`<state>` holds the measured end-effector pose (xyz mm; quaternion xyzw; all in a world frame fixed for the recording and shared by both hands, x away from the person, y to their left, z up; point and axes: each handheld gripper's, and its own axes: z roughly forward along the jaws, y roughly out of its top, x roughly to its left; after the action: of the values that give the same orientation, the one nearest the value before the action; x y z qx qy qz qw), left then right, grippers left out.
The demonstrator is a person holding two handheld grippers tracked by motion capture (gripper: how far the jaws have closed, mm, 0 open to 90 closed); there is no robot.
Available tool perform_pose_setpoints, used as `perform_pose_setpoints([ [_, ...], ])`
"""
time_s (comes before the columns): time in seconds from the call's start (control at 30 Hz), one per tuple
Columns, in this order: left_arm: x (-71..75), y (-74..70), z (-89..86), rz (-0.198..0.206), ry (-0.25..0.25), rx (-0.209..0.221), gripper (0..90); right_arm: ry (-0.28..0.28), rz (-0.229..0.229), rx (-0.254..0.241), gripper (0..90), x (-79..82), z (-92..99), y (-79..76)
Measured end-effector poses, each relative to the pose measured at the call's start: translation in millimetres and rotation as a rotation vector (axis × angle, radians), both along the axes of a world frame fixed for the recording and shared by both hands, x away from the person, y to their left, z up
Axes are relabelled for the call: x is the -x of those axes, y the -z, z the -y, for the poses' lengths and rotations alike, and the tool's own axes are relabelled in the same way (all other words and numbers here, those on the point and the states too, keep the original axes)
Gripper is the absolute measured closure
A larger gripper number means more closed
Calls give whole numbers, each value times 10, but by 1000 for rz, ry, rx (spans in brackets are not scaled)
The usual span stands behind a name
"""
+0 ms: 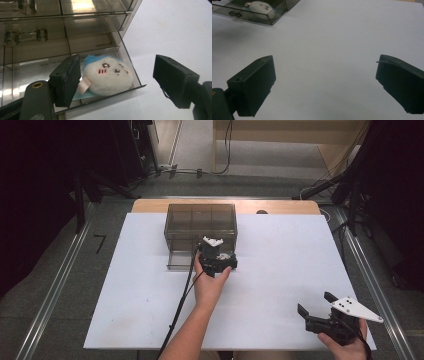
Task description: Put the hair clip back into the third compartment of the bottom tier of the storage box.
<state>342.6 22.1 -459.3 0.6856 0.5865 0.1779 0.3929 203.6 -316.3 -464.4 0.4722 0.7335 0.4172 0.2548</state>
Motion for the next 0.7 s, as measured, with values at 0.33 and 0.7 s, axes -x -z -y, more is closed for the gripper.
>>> perform_pose_setpoints([
  [0.33,89,-94,-18,27,42,13,166,0,0,2,15,1,-4,2],
  [0.7,192,-191,-29,69,79,21,113,1,1,5,14,0,-8,0],
])
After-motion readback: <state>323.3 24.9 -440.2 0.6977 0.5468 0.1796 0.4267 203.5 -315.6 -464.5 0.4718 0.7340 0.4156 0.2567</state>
